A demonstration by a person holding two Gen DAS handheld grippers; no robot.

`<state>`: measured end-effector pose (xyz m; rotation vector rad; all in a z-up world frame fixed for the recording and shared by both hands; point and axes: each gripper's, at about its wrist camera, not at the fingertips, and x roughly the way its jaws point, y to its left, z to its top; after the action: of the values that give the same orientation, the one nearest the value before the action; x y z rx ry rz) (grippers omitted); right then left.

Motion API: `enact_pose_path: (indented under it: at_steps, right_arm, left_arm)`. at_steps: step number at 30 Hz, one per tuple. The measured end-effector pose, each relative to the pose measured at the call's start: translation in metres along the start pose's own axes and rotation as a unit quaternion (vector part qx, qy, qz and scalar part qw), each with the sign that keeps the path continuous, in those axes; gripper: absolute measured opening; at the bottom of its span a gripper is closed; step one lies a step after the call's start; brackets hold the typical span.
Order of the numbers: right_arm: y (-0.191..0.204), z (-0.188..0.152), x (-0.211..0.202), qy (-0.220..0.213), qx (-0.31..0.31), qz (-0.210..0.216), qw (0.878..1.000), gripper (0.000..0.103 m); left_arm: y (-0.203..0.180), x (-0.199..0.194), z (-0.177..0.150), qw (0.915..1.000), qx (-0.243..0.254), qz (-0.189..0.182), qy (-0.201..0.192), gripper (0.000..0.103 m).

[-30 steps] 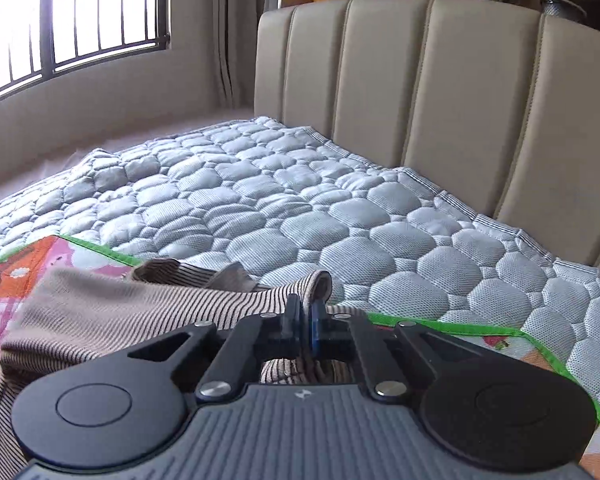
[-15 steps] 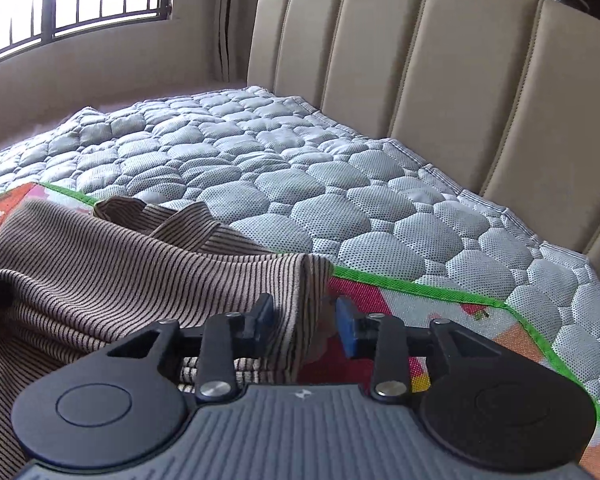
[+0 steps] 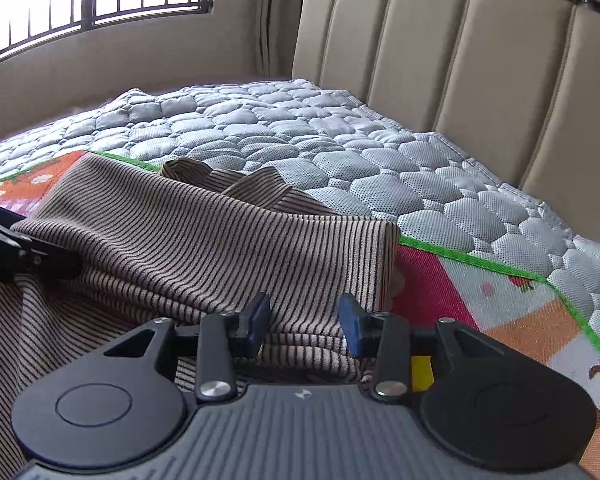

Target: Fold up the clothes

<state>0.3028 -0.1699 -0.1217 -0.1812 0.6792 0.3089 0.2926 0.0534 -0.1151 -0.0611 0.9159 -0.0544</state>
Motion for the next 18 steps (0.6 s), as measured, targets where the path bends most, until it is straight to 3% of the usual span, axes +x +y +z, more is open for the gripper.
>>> enact_pose_path:
  at_steps: [4, 7, 9, 14, 18]
  right_arm:
    - [-0.007, 0.012, -0.007, 0.014, 0.010, 0.013, 1.000, 0.038]
    - [-0.033, 0.030, -0.019, 0.015, 0.047, 0.038, 0.998, 0.043]
    - [-0.056, 0.037, -0.012, 0.031, 0.088, 0.060, 0.994, 0.068]
    - [-0.104, 0.045, 0.019, 0.064, 0.175, 0.096, 0.978, 0.069]
    - [-0.115, 0.040, 0.059, 0.074, 0.213, 0.135, 0.965, 0.068]
  left_arm:
    - [0.021, -0.015, 0.004, 0.9984, -0.052, -0.021, -0.003, 0.096]
    - [0.037, -0.036, 0.023, 0.9933, -0.069, -0.090, -0.020, 0.096]
    - [0.047, -0.029, 0.041, 0.9900, -0.066, -0.124, -0.012, 0.096]
    - [0.067, 0.019, 0.060, 0.9819, -0.081, -0.166, 0.043, 0.082]
    - [0.078, 0.046, 0.058, 0.9772, -0.092, -0.188, 0.037, 0.081]
